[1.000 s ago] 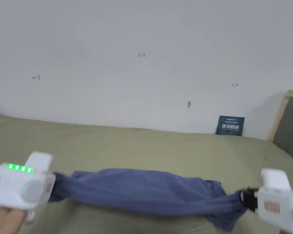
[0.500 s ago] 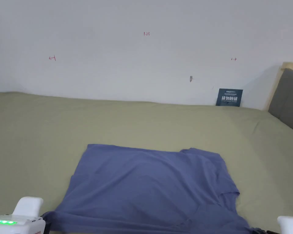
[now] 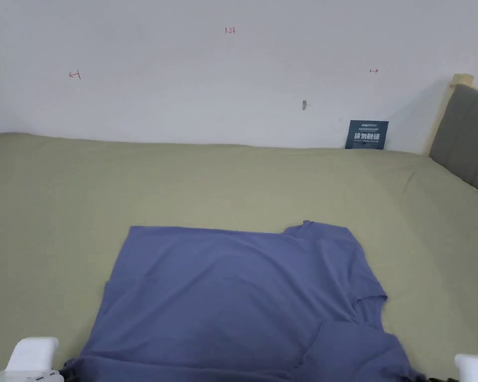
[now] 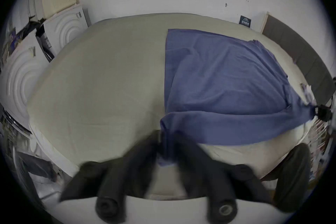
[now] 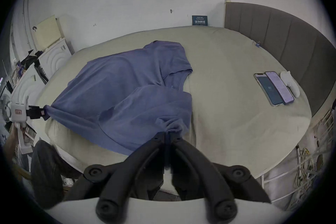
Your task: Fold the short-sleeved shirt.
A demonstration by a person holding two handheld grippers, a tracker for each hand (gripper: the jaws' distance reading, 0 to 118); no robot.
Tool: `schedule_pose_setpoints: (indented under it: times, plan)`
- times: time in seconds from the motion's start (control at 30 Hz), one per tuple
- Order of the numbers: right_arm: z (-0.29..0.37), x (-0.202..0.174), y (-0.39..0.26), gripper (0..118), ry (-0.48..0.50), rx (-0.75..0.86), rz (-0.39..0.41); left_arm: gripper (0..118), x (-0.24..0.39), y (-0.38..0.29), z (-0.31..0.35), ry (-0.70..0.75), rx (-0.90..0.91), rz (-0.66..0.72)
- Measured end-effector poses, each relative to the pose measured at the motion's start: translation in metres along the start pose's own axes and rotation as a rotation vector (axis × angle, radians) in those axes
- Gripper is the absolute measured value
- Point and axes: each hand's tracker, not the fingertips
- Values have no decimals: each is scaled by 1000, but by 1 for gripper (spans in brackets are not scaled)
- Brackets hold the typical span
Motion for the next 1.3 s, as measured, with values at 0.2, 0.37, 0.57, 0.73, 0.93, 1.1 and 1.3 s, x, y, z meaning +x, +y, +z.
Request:
schedule_pose_setpoints:
  times: [0.2,0.37,0.57,0.73,0.93,1.1,1.3]
  plan:
    - [5,1,6,75,12,42,-31,118,5,4,18,-38,49,76]
    - [15,-8,4,71,6,56,-3,78,13,4,36,-18,94,39]
    - [21,-15,-2,2,-15,65,30,0,7,-4,31,-3,56,37]
    - [15,-9,-12,2,-37,25,13,2,0,-8,20,-11,16,44]
    - [13,-4,-17,2,-33,-11,-11,118,-13,2,-10,-37,-53,57]
    - [10,1,-22,2,-33,-41,-17,104,-15,10,-36,-8,-142,23]
    - [4,7,-26,75,-4,-54,-22,6,0,11,-28,-56,-122,28]
